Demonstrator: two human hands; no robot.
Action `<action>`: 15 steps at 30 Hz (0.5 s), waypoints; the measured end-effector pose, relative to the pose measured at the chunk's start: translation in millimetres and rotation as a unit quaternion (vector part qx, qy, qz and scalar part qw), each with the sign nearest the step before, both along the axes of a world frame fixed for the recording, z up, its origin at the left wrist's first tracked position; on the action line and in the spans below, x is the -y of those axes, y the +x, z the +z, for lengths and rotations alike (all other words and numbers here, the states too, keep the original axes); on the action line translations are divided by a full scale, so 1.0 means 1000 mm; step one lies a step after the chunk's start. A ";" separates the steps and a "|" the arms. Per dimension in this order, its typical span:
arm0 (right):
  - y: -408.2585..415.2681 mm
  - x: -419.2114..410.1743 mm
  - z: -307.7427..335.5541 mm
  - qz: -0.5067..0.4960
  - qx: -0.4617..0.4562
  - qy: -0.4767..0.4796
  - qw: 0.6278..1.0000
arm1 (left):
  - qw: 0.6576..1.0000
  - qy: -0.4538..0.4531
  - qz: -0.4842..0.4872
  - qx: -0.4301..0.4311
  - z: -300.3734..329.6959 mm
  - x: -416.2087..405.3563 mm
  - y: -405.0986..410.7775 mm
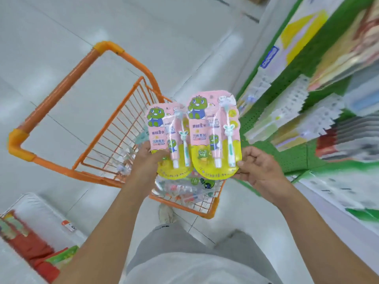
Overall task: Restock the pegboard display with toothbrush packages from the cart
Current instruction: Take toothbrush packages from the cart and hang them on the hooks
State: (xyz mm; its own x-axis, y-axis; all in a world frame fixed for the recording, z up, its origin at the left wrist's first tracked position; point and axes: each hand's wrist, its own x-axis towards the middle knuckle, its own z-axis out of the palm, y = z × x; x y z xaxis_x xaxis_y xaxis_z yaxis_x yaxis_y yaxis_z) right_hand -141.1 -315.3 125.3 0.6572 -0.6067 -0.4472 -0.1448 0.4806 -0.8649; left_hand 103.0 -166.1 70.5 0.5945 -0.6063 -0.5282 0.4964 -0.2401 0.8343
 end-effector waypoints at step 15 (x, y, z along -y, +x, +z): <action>-0.352 0.027 0.003 -0.143 -0.017 -0.001 0.990 | 0.961 -0.046 -0.262 0.069 0.054 0.138 -0.377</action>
State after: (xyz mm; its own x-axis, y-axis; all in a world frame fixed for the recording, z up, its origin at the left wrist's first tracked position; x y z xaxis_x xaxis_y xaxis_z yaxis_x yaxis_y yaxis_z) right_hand -492.7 -342.8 128.7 0.4428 -0.7673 -0.4638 -0.0318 0.5035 -0.8634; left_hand -274.0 -304.1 124.8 0.2549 -0.8819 -0.3967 0.2108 -0.3497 0.9128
